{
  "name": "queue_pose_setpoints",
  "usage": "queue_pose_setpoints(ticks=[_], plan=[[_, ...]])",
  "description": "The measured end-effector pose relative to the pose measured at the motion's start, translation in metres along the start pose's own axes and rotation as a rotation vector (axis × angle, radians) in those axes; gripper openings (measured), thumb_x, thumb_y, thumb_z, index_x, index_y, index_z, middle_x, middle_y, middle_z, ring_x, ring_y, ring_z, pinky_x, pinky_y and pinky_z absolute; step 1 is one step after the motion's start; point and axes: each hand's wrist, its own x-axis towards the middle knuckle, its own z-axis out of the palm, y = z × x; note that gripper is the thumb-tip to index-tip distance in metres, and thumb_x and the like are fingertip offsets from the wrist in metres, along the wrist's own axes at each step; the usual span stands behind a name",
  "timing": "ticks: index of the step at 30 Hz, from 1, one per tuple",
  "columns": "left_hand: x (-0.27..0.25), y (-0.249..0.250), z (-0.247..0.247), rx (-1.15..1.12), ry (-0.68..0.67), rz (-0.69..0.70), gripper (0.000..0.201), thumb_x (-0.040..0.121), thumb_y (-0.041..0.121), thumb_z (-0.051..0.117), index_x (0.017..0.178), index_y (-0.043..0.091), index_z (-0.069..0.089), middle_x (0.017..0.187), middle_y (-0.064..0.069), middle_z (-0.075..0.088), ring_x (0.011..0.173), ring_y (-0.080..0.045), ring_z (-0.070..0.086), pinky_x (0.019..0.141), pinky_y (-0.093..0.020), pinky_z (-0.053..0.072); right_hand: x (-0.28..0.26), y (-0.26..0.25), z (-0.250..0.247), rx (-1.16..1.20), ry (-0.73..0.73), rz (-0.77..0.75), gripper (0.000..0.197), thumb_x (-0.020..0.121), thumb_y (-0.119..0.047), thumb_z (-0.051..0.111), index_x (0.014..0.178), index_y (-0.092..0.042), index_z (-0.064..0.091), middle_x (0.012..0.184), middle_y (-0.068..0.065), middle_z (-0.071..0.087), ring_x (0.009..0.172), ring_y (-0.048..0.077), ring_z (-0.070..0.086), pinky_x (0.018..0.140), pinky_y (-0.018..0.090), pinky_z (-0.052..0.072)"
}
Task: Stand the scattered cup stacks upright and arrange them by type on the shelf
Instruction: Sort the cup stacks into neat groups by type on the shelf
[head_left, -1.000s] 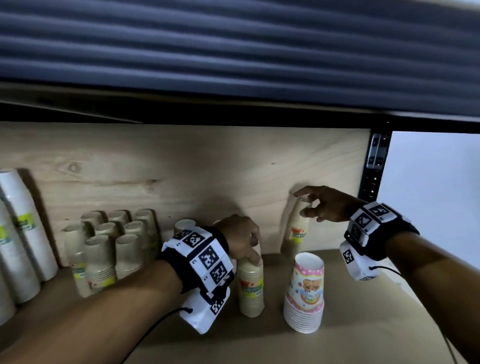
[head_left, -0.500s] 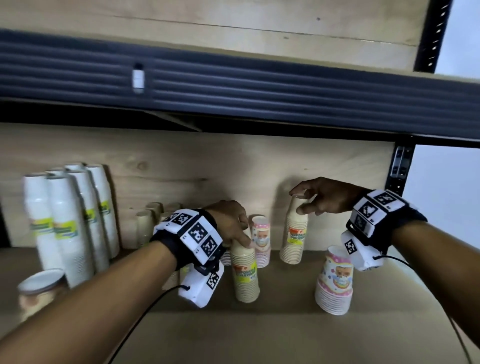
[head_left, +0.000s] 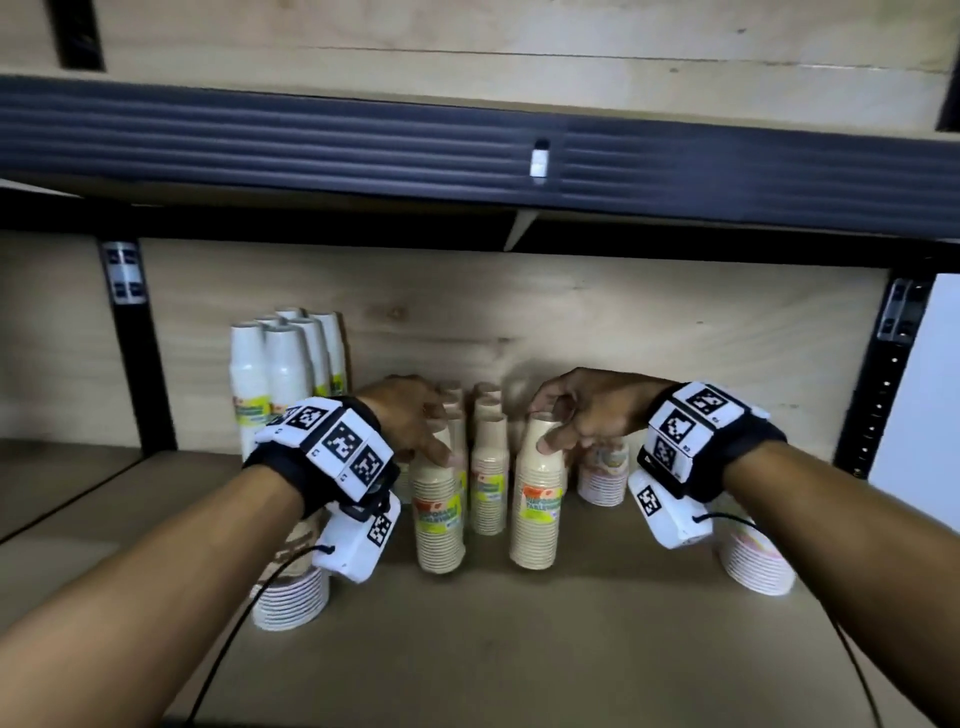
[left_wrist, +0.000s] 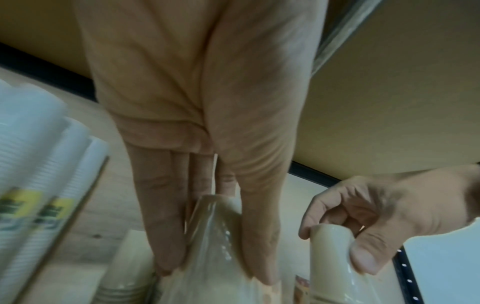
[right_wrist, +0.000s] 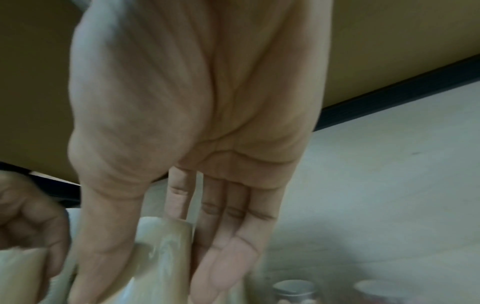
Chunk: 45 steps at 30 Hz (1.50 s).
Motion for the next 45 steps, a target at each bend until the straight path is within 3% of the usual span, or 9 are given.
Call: queue_pose_setpoints(ticks=[6,14,20,25,29,32,36,41,45], plan=[[-0.003,-0.044,-0.007,-0.009,0.029,-0.051,0.061,0.072,0.04,0.081,0.124,0.018,0.059,0.126,0.002,0.059,0.111,-0.016,0.057,0.09,-0.024,0.047,0.026,-0.041,0.026,-0.074,-0.005,-0.096,0.035,0.077,-0.026,0.08,0.108,-0.02,0.065,0.093,-0.002,0.065,0.081,0.013,0.059,0.078,0.035,0.055],[0.035,-0.065,0.006,-0.113,0.044,-0.082,0.058,0.075,0.03,0.079,0.123,0.009,0.054,0.126,-0.002,0.056,0.12,-0.019,0.053,0.101,-0.032,0.044,0.046,-0.053,0.034,-0.186,-0.016,-0.076,0.047,0.08,-0.034,0.076,0.123,-0.021,0.062,0.103,-0.005,0.059,0.091,0.011,0.057,0.066,0.015,0.042],[0.066,-0.058,0.016,-0.164,0.072,-0.044,0.059,0.073,0.022,0.082,0.123,0.005,0.054,0.109,-0.006,0.055,0.111,-0.025,0.056,0.09,-0.032,0.047,0.054,-0.046,0.035,-0.181,-0.018,-0.046,0.05,0.077,-0.038,0.077,0.123,-0.028,0.061,0.109,-0.008,0.059,0.106,0.014,0.059,0.089,0.026,0.047],[0.077,-0.058,0.021,-0.128,0.066,-0.029,0.039,0.069,0.016,0.084,0.096,0.005,0.058,0.101,-0.022,0.058,0.106,-0.033,0.059,0.083,-0.035,0.047,0.061,-0.049,0.04,-0.17,-0.024,-0.077,0.049,0.078,-0.037,0.076,0.123,-0.026,0.061,0.107,-0.006,0.061,0.1,0.014,0.06,0.084,0.025,0.048],[0.083,-0.064,0.026,-0.127,0.094,-0.002,0.038,0.066,0.015,0.086,0.072,0.017,0.048,0.082,0.0,0.053,0.094,-0.029,0.061,0.073,-0.028,0.041,0.067,-0.052,0.043,-0.168,-0.016,-0.118,0.047,0.081,-0.033,0.075,0.124,-0.021,0.062,0.112,-0.003,0.065,0.096,0.01,0.058,0.077,0.021,0.043],[0.087,-0.069,0.031,-0.126,0.114,0.001,0.041,0.066,0.016,0.086,0.098,0.01,0.061,0.101,-0.004,0.063,0.102,-0.026,0.062,0.08,-0.027,0.047,0.073,-0.053,0.046,-0.15,-0.012,-0.134,0.045,0.081,-0.03,0.075,0.123,-0.019,0.062,0.116,-0.001,0.066,0.098,0.011,0.059,0.083,0.022,0.046],[0.088,-0.075,0.032,-0.144,0.082,-0.015,0.067,0.067,0.013,0.086,0.126,0.004,0.056,0.123,-0.008,0.061,0.113,-0.024,0.059,0.093,-0.037,0.051,0.078,-0.054,0.05,-0.097,0.017,-0.148,0.04,0.081,-0.025,0.076,0.118,-0.014,0.065,0.113,0.002,0.068,0.103,0.015,0.063,0.084,0.022,0.047],[0.09,-0.078,0.029,-0.146,0.066,-0.008,0.052,0.068,0.012,0.084,0.114,0.008,0.061,0.103,-0.001,0.061,0.107,-0.022,0.06,0.076,-0.024,0.045,0.081,-0.056,0.052,-0.114,0.029,-0.135,0.039,0.08,-0.029,0.077,0.115,-0.017,0.066,0.101,-0.006,0.064,0.093,0.008,0.058,0.076,0.019,0.044],[0.092,-0.079,0.033,-0.184,0.082,-0.026,0.047,0.069,0.009,0.083,0.111,0.012,0.061,0.102,0.001,0.061,0.099,-0.017,0.059,0.073,-0.025,0.045,0.084,-0.058,0.054,-0.159,0.019,-0.117,0.042,0.076,-0.036,0.078,0.115,-0.023,0.064,0.109,-0.004,0.066,0.101,0.012,0.061,0.088,0.029,0.051]])
